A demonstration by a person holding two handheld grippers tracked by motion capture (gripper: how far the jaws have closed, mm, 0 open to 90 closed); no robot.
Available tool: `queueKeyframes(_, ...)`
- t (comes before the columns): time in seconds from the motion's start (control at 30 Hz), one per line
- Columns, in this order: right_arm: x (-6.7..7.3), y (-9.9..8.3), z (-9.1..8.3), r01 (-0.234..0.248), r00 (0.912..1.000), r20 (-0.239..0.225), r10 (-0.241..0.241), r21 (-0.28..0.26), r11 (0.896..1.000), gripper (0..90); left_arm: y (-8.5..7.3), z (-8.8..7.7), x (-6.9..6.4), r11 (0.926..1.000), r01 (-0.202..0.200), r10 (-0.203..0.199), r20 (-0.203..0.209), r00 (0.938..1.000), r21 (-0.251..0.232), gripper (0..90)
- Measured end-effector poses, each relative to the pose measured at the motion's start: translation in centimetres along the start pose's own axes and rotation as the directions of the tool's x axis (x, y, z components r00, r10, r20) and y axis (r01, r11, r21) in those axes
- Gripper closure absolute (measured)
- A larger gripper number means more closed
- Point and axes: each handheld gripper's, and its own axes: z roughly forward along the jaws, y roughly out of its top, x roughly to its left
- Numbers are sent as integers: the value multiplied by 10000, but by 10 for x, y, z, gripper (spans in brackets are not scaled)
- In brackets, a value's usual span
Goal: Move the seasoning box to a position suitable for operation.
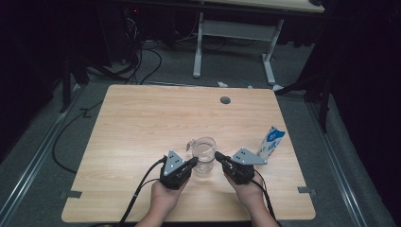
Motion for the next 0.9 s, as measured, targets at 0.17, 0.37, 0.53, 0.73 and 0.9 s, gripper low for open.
queueKeyframes(0.17,0,0,0,-16,10000,-6,16,-9,10000,898,1,0,-1,10000,50,-49,66,10000,-68,900)
queueKeyframes(0.37,1,1,1,-68,10000,-73,67,-76,9999,898,2,1,-2,9999,80,-79,88,9999,-124,900)
queueKeyframes(0.53,2,0,4,-76,9999,-116,75,-79,9999,898,3,1,-3,9998,112,-111,86,9999,-190,900)
queueKeyframes(0.73,4,0,8,13,9999,-117,-13,-23,10000,898,4,1,-2,9995,155,-155,-3,9999,-283,900)
queueKeyframes(0.9,4,-1,8,9,9999,-144,-10,-81,10000,900,6,0,1,9982,355,-355,4,9994,-474,900)
